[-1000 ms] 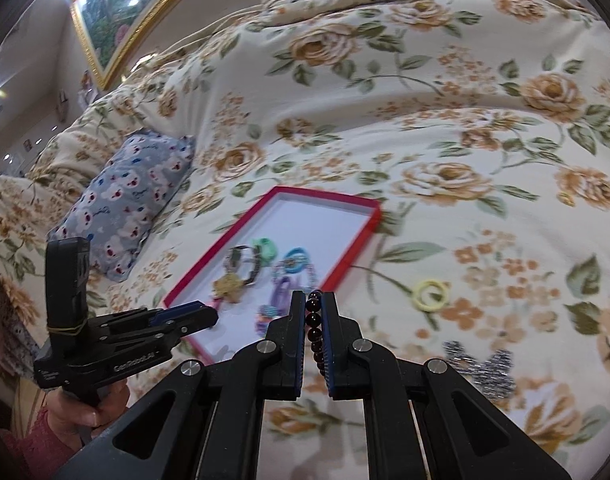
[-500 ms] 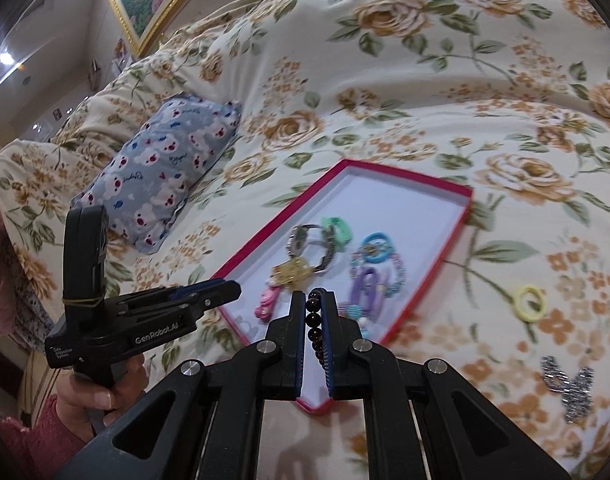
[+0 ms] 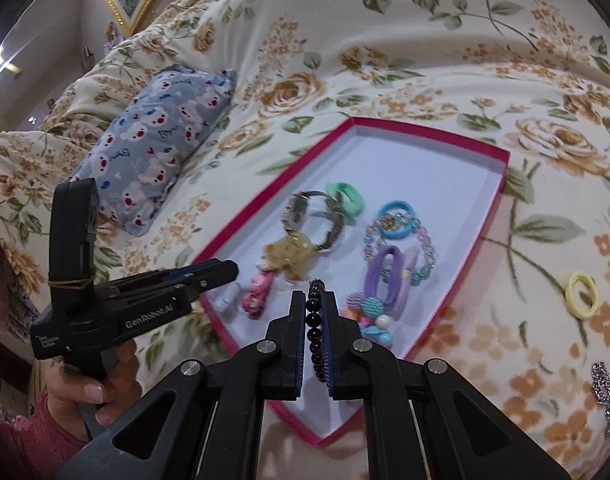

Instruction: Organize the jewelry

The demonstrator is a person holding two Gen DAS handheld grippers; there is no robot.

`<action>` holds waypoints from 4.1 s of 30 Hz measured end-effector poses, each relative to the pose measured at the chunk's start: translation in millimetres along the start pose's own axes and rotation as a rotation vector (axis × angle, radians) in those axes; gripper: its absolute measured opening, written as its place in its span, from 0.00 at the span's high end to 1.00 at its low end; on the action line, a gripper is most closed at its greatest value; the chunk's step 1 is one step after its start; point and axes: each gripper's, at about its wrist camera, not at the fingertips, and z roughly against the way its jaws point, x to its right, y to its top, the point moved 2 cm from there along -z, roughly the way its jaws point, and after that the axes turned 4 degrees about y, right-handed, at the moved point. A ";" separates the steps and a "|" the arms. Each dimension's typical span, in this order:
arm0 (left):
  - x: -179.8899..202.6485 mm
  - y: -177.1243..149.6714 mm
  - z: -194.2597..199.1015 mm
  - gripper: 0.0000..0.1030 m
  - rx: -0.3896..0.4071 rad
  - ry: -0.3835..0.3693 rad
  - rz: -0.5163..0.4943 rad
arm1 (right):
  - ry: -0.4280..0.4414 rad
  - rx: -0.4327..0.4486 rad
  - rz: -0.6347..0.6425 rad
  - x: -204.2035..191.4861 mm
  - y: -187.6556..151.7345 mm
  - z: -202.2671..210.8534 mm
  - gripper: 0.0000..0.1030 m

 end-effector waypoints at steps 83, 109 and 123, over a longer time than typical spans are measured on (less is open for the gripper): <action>-7.6 -60.3 85.7 0.09 0.105 0.087 0.077 | -0.065 0.154 0.100 -9.7 -38.2 59.9 0.09; 35.8 -90.5 128.1 0.01 0.254 0.237 -0.064 | -0.165 0.156 0.098 -9.4 -57.4 63.9 0.00; 39.6 -100.3 136.9 0.01 0.288 0.247 -0.089 | -0.153 0.184 0.106 -13.8 -62.8 67.6 0.00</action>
